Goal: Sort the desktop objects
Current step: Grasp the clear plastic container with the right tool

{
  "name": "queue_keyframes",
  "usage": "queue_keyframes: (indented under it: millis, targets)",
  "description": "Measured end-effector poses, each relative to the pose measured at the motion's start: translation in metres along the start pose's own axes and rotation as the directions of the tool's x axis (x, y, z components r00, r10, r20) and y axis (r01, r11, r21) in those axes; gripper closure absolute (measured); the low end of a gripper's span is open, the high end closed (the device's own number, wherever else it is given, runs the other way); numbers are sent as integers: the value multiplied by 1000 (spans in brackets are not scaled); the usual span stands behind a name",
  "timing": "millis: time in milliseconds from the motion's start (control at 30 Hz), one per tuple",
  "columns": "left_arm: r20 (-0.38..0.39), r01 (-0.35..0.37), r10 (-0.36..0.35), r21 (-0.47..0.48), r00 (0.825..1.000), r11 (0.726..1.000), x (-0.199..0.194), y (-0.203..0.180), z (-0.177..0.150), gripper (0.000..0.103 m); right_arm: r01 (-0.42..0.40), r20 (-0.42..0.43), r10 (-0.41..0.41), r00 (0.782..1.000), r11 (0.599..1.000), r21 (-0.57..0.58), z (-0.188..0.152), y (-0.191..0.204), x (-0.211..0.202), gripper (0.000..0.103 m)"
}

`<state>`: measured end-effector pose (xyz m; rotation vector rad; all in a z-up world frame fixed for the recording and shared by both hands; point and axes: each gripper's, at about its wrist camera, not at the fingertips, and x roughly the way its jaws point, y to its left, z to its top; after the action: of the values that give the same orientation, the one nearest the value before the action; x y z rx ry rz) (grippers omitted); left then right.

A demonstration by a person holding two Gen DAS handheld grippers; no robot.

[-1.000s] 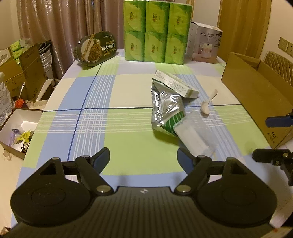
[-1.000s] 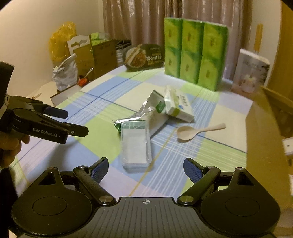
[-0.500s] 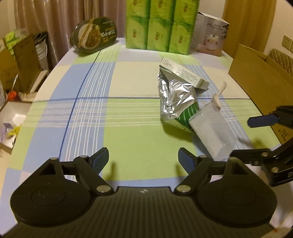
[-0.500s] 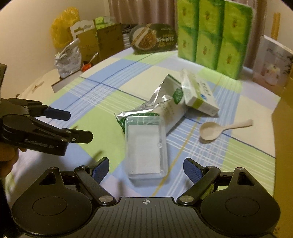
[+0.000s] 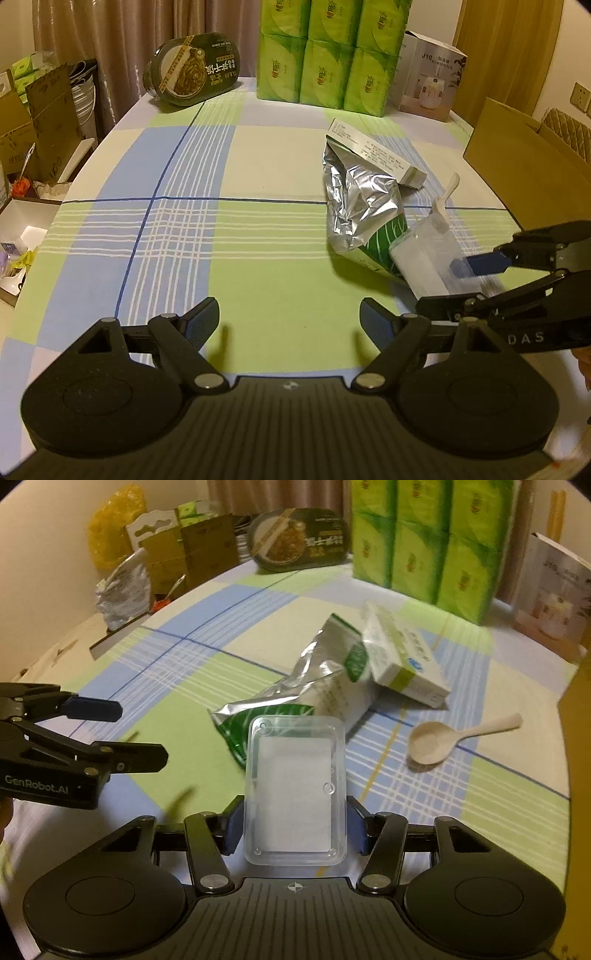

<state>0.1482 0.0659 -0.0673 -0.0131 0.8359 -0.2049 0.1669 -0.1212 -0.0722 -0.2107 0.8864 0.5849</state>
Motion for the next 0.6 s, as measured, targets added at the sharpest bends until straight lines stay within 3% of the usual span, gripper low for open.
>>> queue_keyframes:
  millis: [333, 400, 600]
  targets:
    - [8, 47, -47, -9, 999, 999, 6, -12, 22, 22, 96, 5, -96, 995, 993, 70, 6, -35, -14, 50]
    - [9, 76, -76, -10, 997, 997, 11, -16, 32, 16, 110, 2, -111, 994, 991, 81, 7, -42, -14, 50]
    - [-33, 113, -112, 38, 993, 993, 44, -29, 58, 15, 134, 1, -135, 991, 985, 109, 5, -58, -14, 50]
